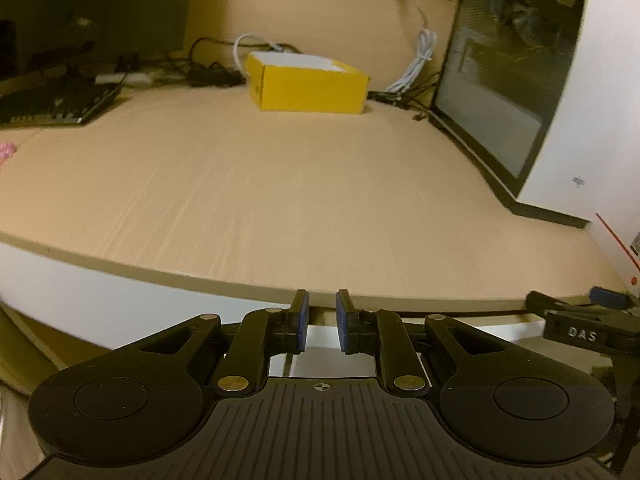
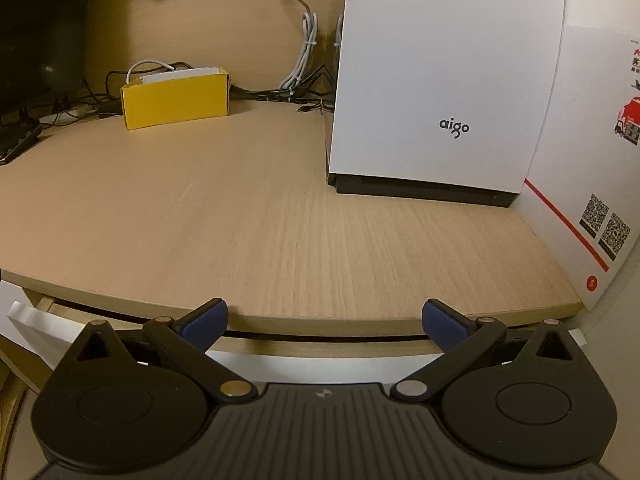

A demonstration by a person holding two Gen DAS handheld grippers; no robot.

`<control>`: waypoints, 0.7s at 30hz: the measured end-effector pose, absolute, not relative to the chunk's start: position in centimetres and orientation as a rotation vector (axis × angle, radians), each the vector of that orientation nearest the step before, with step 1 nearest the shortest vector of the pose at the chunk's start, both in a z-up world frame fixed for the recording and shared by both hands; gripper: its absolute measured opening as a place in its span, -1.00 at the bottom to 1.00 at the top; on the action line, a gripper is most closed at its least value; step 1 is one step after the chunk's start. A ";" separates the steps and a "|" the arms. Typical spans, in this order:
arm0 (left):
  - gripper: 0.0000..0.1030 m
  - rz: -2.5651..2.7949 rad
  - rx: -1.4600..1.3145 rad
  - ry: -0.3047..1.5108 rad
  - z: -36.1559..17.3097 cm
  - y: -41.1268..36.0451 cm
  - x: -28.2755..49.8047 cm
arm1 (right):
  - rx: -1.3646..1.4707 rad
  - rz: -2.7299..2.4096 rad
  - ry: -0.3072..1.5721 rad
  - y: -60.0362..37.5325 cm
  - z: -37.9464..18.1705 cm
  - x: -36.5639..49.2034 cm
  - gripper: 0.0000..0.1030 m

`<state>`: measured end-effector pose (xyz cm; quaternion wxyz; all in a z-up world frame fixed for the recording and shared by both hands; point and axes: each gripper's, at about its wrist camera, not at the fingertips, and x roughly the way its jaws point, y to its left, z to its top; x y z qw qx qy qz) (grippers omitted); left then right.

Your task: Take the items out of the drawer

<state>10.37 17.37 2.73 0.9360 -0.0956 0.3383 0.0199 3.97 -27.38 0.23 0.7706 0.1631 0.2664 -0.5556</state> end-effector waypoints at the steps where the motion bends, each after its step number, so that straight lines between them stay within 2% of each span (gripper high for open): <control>1: -0.69 0.045 -0.209 0.701 2.6 17.6 10.6 | 0.357 -1.207 0.577 -27.4 0.2 3.9 1.00; 10: -0.69 0.039 -0.245 0.789 1.5 17.7 12.4 | 0.370 -1.229 0.584 -27.2 0.1 3.9 1.00; 21: -0.69 0.022 -0.239 0.804 1.1 17.5 13.1 | 0.405 -1.241 0.613 -27.9 -0.6 3.6 1.00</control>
